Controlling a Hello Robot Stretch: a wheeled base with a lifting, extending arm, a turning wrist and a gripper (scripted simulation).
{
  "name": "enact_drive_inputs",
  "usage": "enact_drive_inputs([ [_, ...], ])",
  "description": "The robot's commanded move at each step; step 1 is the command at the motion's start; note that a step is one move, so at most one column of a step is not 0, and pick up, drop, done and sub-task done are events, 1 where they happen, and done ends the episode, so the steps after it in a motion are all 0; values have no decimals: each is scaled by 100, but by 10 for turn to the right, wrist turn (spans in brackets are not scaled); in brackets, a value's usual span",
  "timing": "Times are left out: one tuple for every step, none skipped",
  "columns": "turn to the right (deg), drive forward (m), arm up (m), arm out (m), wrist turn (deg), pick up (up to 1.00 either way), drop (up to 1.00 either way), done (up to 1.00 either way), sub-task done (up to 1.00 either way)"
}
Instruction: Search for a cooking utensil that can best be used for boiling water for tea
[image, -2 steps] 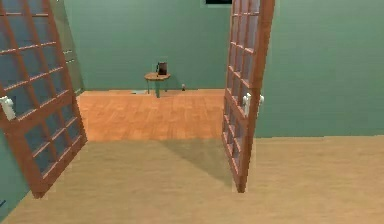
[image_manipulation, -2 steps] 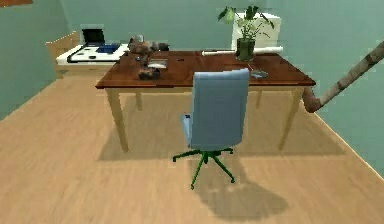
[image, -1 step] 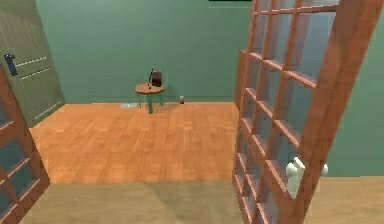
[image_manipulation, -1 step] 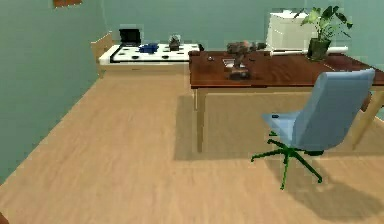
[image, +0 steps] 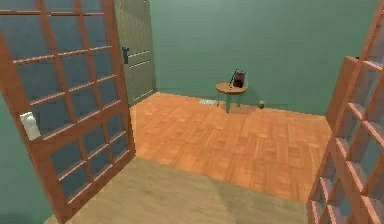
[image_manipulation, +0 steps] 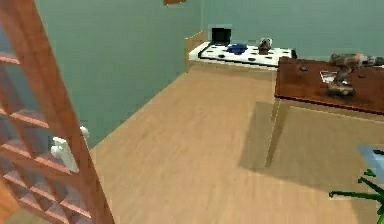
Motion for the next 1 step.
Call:
enact_drive_inputs([
  [-30, 0, 0, 0, 0, 0, 0, 0, 0],
])
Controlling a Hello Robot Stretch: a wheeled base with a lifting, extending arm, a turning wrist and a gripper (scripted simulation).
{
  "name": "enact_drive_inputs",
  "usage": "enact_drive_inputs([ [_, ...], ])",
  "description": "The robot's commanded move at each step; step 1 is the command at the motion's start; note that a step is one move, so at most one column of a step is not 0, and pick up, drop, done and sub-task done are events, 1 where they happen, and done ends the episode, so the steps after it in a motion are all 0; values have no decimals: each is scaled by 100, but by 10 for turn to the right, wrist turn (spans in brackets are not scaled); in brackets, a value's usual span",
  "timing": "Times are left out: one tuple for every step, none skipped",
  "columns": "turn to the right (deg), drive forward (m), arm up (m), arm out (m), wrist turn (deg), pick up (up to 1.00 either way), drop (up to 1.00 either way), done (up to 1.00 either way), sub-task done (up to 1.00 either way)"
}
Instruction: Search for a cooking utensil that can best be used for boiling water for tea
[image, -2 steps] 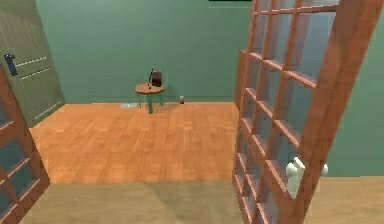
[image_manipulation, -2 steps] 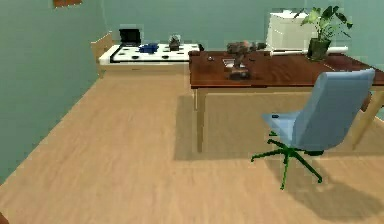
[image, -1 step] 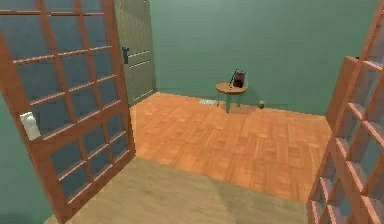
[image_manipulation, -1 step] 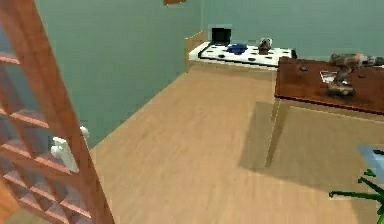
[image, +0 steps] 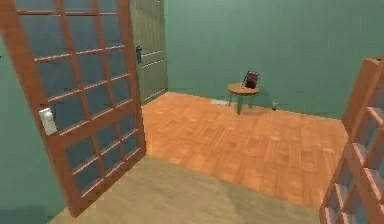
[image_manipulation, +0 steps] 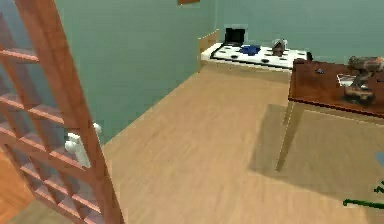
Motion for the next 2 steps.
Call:
enact_drive_inputs([
  [0, 100, 0, 0, 0, 0, 0, 0, 0],
  [0, 100, 0, 0, 0, 0, 0, 0, 0],
])
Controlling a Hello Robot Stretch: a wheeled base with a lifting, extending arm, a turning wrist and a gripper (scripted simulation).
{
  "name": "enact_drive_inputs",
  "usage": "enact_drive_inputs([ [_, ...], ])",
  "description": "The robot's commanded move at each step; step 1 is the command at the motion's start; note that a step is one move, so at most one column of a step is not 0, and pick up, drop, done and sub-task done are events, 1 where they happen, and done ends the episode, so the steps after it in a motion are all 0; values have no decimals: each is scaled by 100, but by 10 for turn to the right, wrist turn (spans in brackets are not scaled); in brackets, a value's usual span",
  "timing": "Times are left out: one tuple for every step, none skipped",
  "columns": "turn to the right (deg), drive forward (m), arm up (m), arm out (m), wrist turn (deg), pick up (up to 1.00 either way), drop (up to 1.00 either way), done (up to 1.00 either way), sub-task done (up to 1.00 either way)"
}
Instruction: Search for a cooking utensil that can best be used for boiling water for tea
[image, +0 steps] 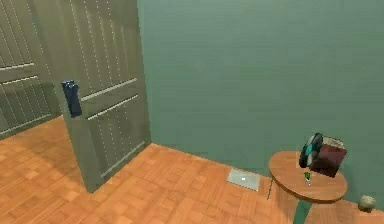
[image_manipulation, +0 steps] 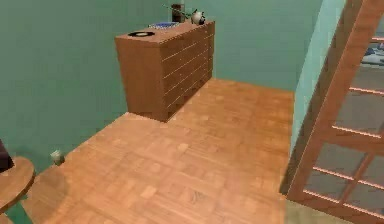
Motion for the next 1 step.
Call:
enact_drive_inputs([
  [0, 50, 0, 0, 0, 0, 0, 0, 0],
])
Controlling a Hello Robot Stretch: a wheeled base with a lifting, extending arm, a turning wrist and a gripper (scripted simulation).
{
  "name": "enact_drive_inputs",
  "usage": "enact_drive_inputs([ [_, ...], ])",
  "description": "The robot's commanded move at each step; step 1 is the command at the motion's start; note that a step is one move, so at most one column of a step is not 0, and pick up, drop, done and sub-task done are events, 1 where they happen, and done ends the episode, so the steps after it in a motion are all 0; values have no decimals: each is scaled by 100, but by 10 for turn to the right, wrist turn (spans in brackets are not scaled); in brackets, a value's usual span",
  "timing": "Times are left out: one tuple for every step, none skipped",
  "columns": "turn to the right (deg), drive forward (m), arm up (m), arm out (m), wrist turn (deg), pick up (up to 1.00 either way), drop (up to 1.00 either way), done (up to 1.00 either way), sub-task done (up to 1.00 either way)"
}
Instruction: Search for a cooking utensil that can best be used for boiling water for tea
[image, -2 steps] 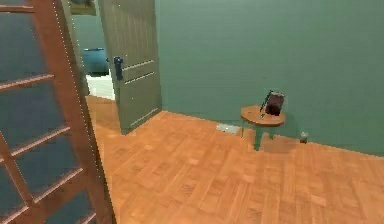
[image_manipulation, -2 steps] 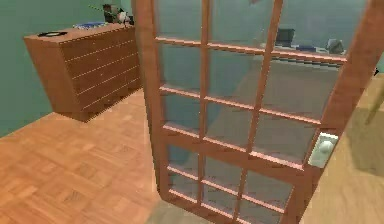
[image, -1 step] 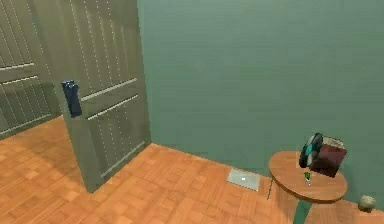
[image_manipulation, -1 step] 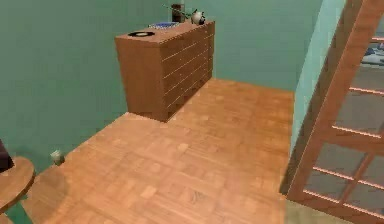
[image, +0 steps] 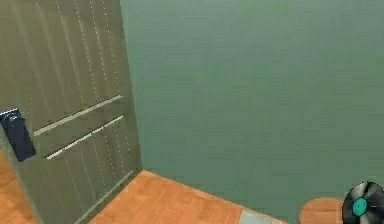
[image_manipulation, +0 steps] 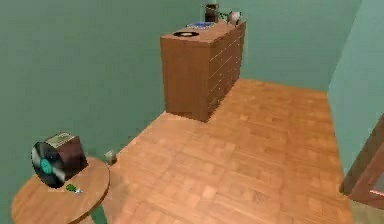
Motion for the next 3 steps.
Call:
enact_drive_inputs([
  [-450, 0, 0, 0, 0, 0, 0, 0, 0],
  [-180, 0, 0, 0, 0, 0, 0, 0, 0],
  [-30, 0, 0, 0, 0, 0, 0, 0, 0],
])
